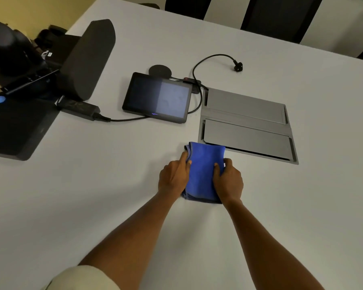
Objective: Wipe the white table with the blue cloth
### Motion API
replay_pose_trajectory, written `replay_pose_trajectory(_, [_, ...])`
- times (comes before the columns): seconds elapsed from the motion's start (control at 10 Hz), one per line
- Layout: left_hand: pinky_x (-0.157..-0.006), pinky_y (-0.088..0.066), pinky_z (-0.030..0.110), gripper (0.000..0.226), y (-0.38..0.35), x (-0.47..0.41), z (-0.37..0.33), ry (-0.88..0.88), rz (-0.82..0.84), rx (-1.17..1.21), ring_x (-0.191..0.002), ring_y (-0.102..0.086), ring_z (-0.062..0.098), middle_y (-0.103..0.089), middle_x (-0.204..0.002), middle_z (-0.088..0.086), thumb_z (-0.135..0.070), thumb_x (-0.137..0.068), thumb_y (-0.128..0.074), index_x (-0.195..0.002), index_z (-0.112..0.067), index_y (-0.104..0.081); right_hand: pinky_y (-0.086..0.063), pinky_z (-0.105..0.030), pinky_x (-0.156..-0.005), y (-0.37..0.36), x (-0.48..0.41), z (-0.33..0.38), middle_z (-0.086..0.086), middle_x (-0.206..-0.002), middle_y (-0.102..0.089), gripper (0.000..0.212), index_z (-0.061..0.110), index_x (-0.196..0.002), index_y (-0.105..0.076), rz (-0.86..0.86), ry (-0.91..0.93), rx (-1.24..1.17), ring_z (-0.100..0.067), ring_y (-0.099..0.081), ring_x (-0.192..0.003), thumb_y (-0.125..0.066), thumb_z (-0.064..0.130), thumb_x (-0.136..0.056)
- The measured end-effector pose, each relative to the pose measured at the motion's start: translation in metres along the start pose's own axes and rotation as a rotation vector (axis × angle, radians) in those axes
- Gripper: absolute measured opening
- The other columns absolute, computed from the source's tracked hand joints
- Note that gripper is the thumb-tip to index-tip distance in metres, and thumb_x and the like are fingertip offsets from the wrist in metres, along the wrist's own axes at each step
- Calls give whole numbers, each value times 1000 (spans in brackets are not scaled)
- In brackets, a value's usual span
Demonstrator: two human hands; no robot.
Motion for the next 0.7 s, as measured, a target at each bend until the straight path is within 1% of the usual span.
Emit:
replay_pose_trajectory(0.1, [-68, -48, 33, 47, -1, 0, 2, 18, 5, -36, -89, -71, 31, -72, -104, 15, -43, -109, -32, -147, -18, -39, -48, -33, -69, -3, 1, 1, -10, -109, -72, 39, 13, -127, -52, 29, 7, 109, -31, -70, -90, -40, 44, -106])
replay_pose_trajectory(0.2, [-67, -48, 32, 49, -3, 0, 4, 62, 18, -51, -87, -71, 30, -72, -104, 15, -47, -107, -33, -143, -13, -39, -49, -34, -69, -2, 1, 0, -10, -109, -71, 41, 13, -126, -51, 30, 11, 129, -30, -70, -89, -39, 46, -106])
replay_pose_trajectory(0.3, [-69, -51, 33, 49, -5, -1, 6, 111, 57, 8, -90, -71, 30, -71, -107, 16, -49, -106, -40, -134, -9, -43, -46, -33, -68, -3, 3, -1, -10, -109, -71, 42, 12, -124, -51, 17, -9, 149, -30, -69, -88, -39, 48, -105])
replay_pose_trajectory(0.4, [-76, -51, 33, 51, -4, -5, 15, 147, 141, 217, -96, -66, 28, -69, -114, 15, -50, -99, -55, -127, -8, -50, -45, -33, -66, 0, 7, -3, -12, -108, -70, 45, 10, -121, -53, -33, -70, 150, -31, -69, -87, -43, 51, -103])
replay_pose_trajectory(0.5, [-81, -57, 32, 50, 2, 5, 35, 250, 277, 482, -97, -71, 25, -71, -114, 10, -48, -91, -70, -122, -10, -60, -44, -35, -68, 7, 17, -6, -14, -114, -68, 50, 8, -122, -52, -82, -144, 96, -33, -68, -93, -51, 53, -100])
replay_pose_trajectory(0.6, [-66, -65, 27, 40, 19, 29, 51, 326, 329, 728, -76, -77, 21, -76, -103, 13, -35, -88, -78, -116, -10, -65, -48, -40, -74, 10, 28, -2, -15, -124, -63, 57, 6, -128, -49, -72, -187, 34, -36, -66, -100, -51, 55, -99])
replay_pose_trajectory(0.7, [-72, -66, 32, 37, 44, 57, 63, 299, 296, 703, -81, -77, 23, -76, -99, 11, -41, -89, -75, -110, -12, -68, -49, -43, -79, 16, 48, 8, -16, -135, -54, 59, 4, -135, -46, -89, -212, -5, -39, -63, -108, -49, 51, -101])
Point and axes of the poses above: each hand's wrist, its own x-axis away from the middle knuckle, its own y-axis out of the back of the hand, z = x × y, the point moved 9 cm from there along -x, towards the middle knuckle
